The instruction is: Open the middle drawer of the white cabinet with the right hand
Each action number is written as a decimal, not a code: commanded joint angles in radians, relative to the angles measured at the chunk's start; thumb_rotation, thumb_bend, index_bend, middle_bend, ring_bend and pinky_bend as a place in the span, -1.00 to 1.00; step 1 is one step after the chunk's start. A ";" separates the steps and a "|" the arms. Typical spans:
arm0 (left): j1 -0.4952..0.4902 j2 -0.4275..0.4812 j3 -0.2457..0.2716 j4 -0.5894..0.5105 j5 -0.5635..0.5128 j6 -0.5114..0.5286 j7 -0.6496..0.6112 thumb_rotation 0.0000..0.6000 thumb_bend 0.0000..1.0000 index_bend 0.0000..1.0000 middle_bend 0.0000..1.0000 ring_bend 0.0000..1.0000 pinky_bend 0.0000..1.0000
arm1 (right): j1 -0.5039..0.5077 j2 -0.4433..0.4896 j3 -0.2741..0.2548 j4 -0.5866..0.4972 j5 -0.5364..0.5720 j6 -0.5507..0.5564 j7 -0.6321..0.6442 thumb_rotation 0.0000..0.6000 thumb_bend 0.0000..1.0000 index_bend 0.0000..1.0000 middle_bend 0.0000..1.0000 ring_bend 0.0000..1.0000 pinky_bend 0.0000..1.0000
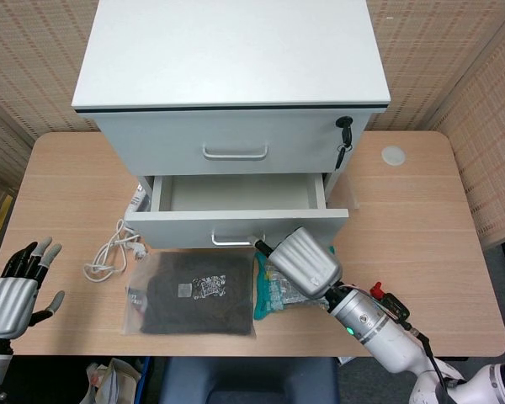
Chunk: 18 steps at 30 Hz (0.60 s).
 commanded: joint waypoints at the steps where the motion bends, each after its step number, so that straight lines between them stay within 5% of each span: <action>1: -0.001 -0.002 0.001 0.002 0.003 -0.001 -0.001 1.00 -0.35 -0.84 -0.99 -0.96 -0.78 | -0.008 0.004 -0.008 -0.018 -0.009 0.006 -0.014 1.00 -0.25 -0.59 0.82 0.83 0.60; 18: -0.003 -0.008 0.005 0.010 0.010 0.002 -0.008 1.00 -0.35 -0.84 -0.99 -0.96 -0.78 | -0.073 0.008 -0.069 -0.063 -0.140 0.015 -0.044 1.00 -0.25 -0.59 0.82 0.84 0.60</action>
